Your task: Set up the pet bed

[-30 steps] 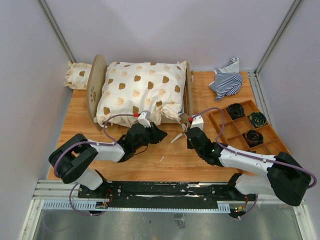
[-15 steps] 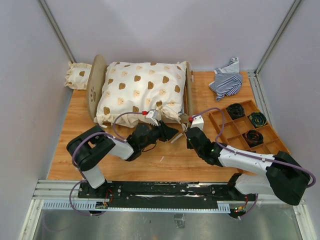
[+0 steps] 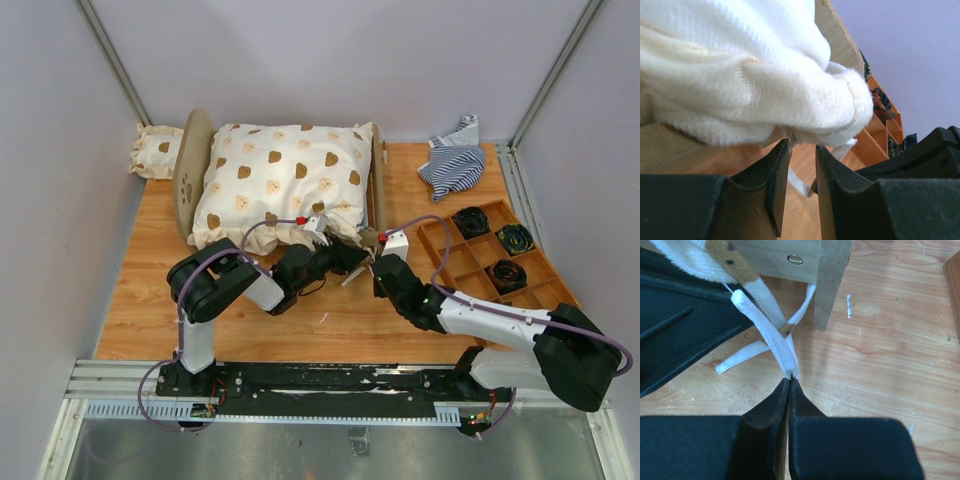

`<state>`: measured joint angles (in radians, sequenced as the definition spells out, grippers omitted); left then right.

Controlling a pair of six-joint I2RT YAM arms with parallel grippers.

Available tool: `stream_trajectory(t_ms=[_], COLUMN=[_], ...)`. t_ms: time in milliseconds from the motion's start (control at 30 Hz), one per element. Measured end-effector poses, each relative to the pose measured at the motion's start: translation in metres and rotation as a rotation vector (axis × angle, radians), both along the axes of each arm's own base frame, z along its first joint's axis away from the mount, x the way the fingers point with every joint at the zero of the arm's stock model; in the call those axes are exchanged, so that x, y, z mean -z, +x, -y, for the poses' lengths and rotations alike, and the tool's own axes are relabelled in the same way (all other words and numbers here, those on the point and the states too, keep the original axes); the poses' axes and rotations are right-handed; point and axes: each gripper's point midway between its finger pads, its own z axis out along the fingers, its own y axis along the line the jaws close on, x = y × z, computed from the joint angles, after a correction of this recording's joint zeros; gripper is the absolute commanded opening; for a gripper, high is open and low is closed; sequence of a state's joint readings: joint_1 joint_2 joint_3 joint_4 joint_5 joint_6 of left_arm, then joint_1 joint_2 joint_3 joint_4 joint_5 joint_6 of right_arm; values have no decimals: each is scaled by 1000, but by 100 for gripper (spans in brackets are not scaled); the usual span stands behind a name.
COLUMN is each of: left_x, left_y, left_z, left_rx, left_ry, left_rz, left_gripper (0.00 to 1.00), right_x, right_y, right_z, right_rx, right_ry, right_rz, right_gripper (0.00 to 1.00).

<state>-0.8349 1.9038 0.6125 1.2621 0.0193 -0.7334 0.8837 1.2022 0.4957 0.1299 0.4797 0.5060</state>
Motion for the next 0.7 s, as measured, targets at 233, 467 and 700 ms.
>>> stream_trajectory(t_ms=[233, 467, 700], left_x=[-2, -1, -1], left_y=[8, 6, -5], left_z=[9, 9, -5], left_rx=[0, 5, 1], left_ry=[-15, -15, -6], left_rz=[9, 9, 1], left_gripper=[8, 0, 0], right_x=[-4, -4, -5], right_y=[0, 1, 1], right_z=[-1, 1, 7], right_rx=[2, -11, -74], right_ry=[14, -9, -112], right_rz=[8, 15, 37], right_gripper=[0, 0, 0])
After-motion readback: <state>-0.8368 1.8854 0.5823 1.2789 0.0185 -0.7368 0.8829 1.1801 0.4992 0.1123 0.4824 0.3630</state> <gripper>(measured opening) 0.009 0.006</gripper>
